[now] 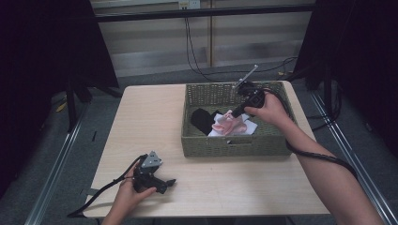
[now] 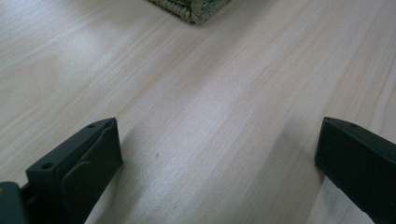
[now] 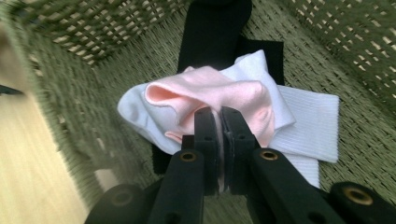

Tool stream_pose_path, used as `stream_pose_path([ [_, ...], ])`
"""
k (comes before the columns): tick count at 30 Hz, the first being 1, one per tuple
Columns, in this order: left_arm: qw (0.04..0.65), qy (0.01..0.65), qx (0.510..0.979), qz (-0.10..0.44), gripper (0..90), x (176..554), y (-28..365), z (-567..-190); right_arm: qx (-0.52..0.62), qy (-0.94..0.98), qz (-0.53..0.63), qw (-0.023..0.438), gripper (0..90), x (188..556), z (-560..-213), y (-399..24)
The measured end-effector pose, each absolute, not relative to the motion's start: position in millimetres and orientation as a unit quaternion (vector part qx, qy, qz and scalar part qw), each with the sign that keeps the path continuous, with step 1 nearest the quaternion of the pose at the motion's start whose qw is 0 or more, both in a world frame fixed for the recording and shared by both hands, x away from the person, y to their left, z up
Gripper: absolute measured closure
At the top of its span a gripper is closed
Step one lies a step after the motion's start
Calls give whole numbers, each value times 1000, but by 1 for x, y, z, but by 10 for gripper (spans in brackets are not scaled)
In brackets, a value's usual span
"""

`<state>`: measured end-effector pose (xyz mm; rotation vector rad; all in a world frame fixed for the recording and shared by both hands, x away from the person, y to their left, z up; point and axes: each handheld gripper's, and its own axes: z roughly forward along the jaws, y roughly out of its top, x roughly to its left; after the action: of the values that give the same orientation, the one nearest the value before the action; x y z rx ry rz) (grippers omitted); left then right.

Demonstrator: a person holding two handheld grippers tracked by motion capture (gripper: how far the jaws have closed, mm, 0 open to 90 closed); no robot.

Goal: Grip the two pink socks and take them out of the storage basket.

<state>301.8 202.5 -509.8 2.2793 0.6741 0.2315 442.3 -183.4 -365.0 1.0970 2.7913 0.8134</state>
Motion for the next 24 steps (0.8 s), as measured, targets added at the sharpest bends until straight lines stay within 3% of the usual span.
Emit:
stream_pose_path([
  [24, 369, 263, 887, 92, 0, 302, 202, -510, 315, 896, 313, -13, 859, 401, -317, -198],
])
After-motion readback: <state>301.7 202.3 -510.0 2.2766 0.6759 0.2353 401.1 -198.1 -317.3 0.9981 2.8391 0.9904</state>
